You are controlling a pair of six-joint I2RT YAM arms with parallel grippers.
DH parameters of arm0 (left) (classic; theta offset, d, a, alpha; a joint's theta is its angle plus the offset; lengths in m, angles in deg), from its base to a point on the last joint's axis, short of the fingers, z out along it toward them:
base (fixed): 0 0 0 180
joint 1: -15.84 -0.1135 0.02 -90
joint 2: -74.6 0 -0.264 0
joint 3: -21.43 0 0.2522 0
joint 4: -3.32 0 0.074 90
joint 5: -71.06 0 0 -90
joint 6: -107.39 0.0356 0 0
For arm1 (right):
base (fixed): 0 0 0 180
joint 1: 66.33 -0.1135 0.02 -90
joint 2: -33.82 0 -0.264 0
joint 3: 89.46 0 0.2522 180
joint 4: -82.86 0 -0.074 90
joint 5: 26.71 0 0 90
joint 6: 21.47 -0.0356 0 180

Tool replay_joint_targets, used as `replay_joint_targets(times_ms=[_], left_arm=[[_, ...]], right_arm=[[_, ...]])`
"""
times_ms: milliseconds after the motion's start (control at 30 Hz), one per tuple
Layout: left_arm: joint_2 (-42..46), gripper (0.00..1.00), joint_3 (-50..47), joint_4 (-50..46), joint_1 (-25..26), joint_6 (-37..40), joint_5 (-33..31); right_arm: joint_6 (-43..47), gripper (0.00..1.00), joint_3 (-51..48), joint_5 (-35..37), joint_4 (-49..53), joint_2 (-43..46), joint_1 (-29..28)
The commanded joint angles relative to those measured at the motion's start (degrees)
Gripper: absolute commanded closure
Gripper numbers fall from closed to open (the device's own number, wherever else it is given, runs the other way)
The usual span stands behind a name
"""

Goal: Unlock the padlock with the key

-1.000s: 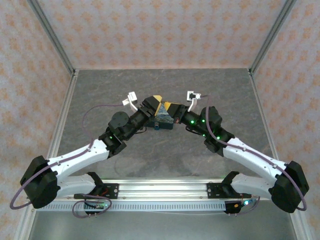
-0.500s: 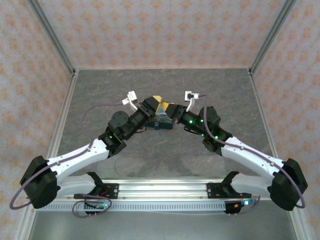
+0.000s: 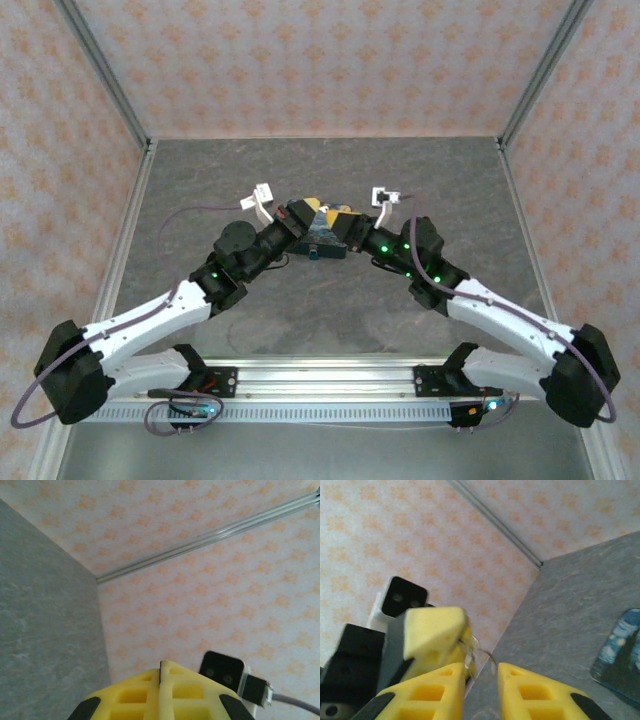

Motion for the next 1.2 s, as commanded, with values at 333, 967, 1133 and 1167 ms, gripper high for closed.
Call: replay_joint_targets(times_ms=[333, 967, 1133, 1167], left_arm=[[4.84, 1.0, 14.01, -32.16, -2.47, 36.48, 10.69], [3.66, 1.0, 16.15, -32.26, -2.55, 40.87, 16.84], [3.66, 1.0, 16.23, -32.26, -2.56, 40.96, 17.07], [3.57, 1.0, 16.21, -32.28, -2.56, 40.96, 17.23]], right_arm=[[3.94, 0.49, 3.19, -20.72, 9.94, 5.12, 7.83], [-2.75, 0.55, 7.58, -26.74, 0.95, -3.71, 3.17], [-1.82, 0.61, 7.47, -25.87, 2.0, -3.38, 3.17], [-1.77, 0.61, 7.38, -25.72, 2.01, -3.36, 3.17]])
